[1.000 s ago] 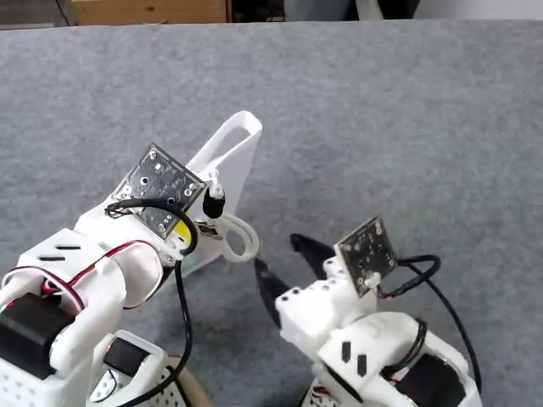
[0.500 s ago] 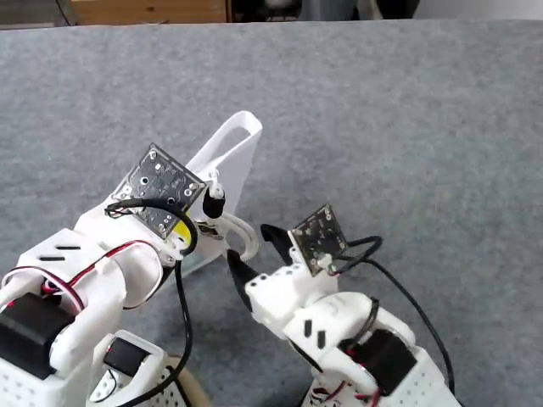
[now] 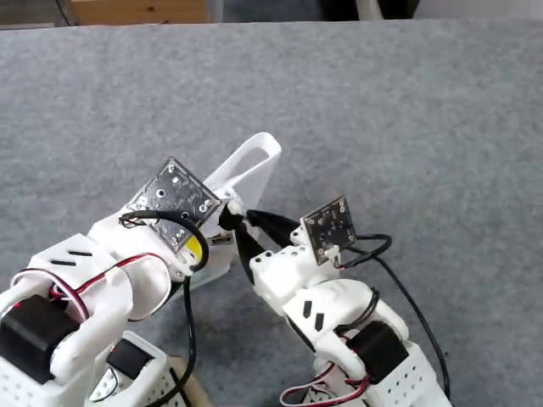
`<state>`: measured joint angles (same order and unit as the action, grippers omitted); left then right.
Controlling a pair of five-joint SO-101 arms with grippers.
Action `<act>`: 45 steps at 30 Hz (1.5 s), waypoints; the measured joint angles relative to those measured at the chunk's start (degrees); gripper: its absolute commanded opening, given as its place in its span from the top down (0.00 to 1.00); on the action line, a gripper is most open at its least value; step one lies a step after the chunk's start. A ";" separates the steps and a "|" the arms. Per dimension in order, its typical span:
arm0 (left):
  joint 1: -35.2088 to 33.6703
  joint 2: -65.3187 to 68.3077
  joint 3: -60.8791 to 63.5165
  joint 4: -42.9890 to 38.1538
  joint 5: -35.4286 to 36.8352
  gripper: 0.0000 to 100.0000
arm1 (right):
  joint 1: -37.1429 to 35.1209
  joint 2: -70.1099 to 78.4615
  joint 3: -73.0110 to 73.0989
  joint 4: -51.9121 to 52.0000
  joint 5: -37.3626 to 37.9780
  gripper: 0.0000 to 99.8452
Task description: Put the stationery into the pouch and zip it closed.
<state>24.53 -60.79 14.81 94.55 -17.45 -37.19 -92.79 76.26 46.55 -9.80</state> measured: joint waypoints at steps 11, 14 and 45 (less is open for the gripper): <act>0.35 0.00 0.00 0.00 0.00 0.97 | 0.00 -0.26 0.35 3.08 0.09 0.99; 0.35 0.00 0.00 0.00 0.00 0.97 | 0.00 -0.26 0.35 3.52 0.09 0.99; 0.88 -0.09 -0.09 1.93 1.05 0.97 | 0.35 -0.88 -30.68 31.91 0.62 0.73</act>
<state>25.41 -60.88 14.73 96.48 -16.40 -36.84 -93.67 45.58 78.46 -9.19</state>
